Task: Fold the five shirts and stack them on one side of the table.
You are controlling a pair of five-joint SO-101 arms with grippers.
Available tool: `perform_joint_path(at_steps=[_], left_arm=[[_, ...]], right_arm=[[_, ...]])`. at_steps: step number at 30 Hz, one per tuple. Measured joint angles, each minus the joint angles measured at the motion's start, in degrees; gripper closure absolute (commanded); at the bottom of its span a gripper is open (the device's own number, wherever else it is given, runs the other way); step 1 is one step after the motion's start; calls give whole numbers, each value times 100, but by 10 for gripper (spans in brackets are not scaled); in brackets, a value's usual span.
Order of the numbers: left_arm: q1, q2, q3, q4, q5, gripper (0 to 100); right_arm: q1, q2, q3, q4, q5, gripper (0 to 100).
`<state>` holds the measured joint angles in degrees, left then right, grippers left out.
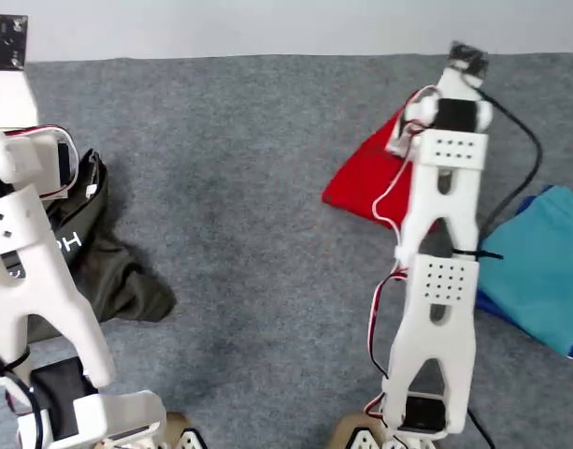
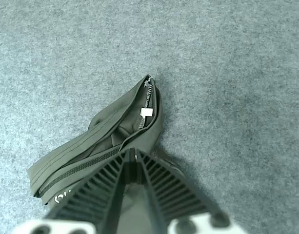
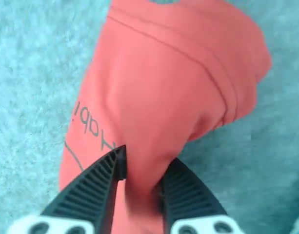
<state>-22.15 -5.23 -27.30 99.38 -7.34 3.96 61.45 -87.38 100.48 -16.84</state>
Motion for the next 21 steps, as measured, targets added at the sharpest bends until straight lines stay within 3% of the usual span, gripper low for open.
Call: perform_joint_path(at_steps=[9, 21], left_arm=[[0, 0, 0, 0, 0, 994], [0, 0, 0, 0, 0, 994]], right_arm=[[642, -1213, 378, 0, 387, 991], [1591, -3780, 4264, 0, 712, 991]])
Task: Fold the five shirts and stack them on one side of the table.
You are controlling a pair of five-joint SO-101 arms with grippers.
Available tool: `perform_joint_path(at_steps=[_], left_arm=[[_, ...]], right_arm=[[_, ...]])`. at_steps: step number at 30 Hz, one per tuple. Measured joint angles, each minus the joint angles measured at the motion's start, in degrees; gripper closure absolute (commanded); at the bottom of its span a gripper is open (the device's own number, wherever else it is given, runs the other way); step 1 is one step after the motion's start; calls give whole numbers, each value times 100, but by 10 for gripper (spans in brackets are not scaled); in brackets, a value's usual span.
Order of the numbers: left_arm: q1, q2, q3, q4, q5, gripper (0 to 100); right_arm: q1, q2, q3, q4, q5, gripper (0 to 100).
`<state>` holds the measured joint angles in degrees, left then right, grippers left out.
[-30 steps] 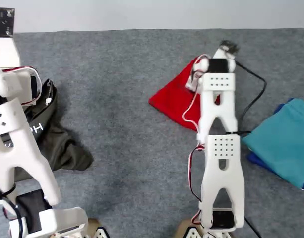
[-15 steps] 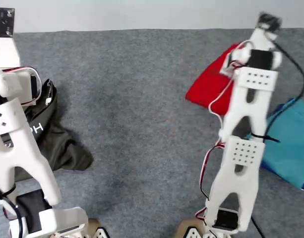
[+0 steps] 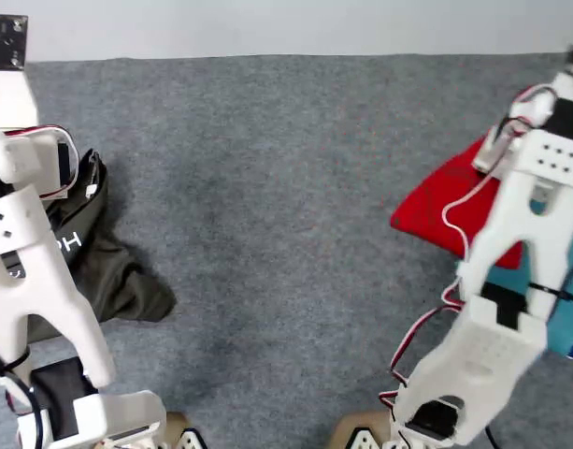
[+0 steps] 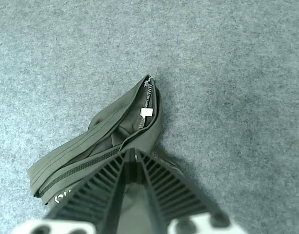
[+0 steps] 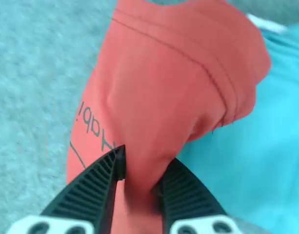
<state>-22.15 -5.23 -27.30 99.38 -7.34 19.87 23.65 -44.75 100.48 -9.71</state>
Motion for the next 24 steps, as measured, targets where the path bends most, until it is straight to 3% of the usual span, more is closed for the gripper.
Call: perform_joint_path(at_steps=[24], left_arm=[[0, 0, 0, 0, 0, 994]], right_arm=[[2224, -88, 158, 0, 2004, 990]])
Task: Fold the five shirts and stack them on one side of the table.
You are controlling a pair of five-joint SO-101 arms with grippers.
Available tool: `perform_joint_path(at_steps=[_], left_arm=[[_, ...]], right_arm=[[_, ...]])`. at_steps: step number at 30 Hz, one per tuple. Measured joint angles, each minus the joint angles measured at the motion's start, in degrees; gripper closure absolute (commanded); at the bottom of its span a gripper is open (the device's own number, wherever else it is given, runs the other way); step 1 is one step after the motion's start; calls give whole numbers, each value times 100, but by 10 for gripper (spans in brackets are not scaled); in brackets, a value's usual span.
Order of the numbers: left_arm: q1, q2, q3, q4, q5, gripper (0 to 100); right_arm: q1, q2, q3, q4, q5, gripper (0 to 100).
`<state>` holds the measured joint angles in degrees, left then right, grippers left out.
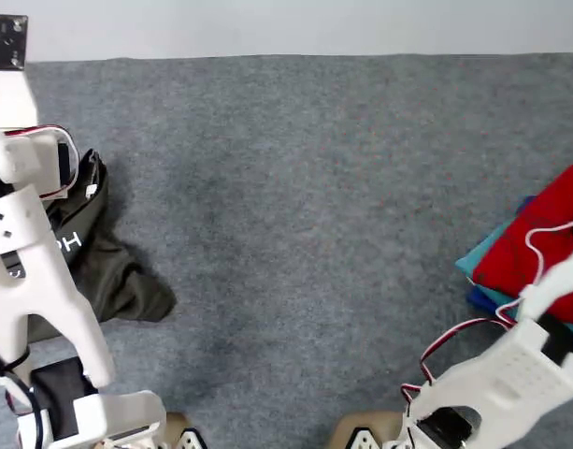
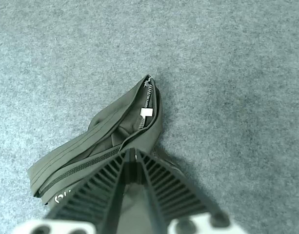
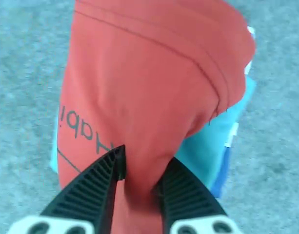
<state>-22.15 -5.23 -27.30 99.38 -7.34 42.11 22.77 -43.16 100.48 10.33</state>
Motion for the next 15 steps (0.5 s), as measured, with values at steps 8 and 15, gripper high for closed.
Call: perform_joint_path(at_steps=[8, 15], left_arm=[[0, 0, 0, 0, 0, 994], [0, 0, 0, 0, 0, 994]], right_arm=[[686, 308, 0, -35, 466, 983], [721, 818, 0, -35, 334, 713]])
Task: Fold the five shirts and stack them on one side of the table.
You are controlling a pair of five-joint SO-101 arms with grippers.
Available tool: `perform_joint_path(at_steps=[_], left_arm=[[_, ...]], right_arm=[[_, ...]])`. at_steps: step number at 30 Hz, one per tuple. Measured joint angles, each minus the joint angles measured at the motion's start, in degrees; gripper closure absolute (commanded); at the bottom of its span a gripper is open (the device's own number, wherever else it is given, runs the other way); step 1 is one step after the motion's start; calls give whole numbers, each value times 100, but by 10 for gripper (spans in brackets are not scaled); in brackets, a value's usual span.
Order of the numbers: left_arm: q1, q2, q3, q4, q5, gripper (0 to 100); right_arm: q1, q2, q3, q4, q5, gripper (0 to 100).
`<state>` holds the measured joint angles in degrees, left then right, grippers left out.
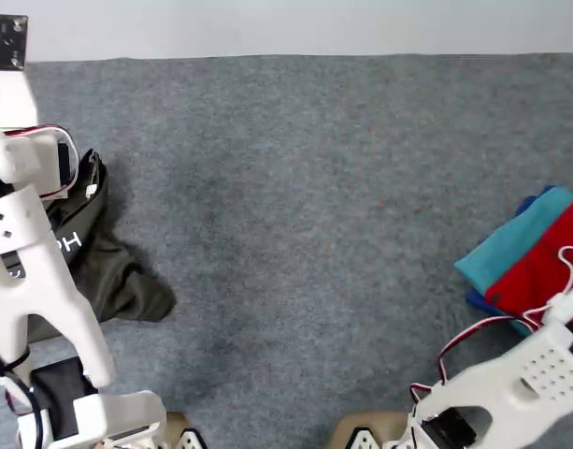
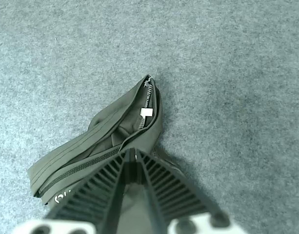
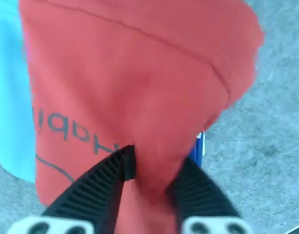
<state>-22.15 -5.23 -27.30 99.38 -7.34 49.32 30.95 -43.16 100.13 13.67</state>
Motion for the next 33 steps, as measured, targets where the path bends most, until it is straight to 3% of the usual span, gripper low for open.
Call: perform_joint_path(at_steps=[3, 8, 15, 24, 29, 33], left_arm=[[0, 0, 0, 0, 0, 994], [0, 0, 0, 0, 0, 994], [0, 0, 0, 0, 0, 994], [0, 0, 0, 0, 0, 994], [0, 0, 0, 0, 0, 994], [0, 0, 0, 0, 0, 994]], right_arm=[[0, -9, -9, 0, -422, 667], [-97, -299, -167, 35, -607, 691], [-369, -624, -123, 35, -624, 990], [-1266, -343, 1354, -316, -677, 988], [-1618, 105, 1398, -800, -677, 989], [-1653, 105, 958, -501, -677, 989]])
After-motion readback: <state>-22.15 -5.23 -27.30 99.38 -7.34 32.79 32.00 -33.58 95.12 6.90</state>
